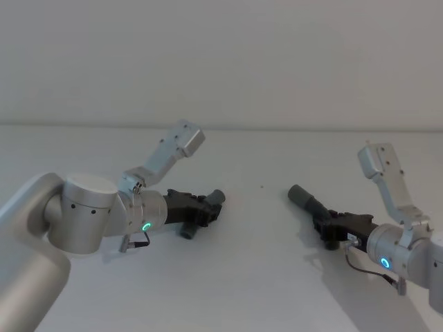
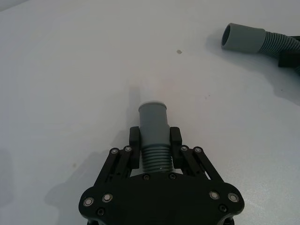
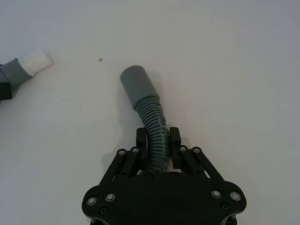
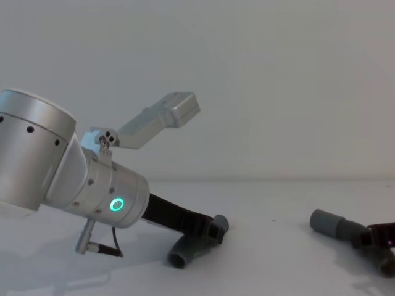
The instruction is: Use both hands to pick up one end of the pipe from the table, align the ends, and insert them.
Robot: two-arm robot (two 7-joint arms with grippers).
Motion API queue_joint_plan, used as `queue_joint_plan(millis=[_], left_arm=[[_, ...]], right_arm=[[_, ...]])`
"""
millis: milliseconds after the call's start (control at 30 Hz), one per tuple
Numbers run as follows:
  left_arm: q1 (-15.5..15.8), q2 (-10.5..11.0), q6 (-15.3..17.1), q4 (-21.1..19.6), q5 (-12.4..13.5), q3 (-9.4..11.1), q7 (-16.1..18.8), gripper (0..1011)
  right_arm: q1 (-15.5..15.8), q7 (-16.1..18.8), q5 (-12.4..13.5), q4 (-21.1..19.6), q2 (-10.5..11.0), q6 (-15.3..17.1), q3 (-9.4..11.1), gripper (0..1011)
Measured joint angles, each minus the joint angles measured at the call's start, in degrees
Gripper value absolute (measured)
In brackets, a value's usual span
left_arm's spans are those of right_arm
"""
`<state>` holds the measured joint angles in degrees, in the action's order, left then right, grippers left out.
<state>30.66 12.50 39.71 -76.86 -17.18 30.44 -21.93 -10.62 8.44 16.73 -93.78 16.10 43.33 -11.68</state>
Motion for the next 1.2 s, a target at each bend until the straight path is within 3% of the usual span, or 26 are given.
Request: queue_joint_plan(millis=[233,633,967,1200], left_arm=[[0.0,0.0,0.0,0.0,0.0,0.01,0.0,356],[0.07,-0.02,0.01,0.07,0.09,0.05,-0.03,356],[1.02,0.01,-0.79,0.22,1.36,0.81,-0.32,356],[2.47,0.71,-1.68,-1.01,3.15,2.0,-0.83,356]], right_arm=[[0.0,0.01,-0.02,0.02,-0.03,-0.01,0.0,159],[0.08,0.15,-0.14,0.06,0.0,-0.39,0.02,144],[0.63,2.28,-0.31,-0.11,0.85,-5.3,0.28,144],[0.78,5.76,0.28,-0.79,2.54,-9.75,0.53,144]])
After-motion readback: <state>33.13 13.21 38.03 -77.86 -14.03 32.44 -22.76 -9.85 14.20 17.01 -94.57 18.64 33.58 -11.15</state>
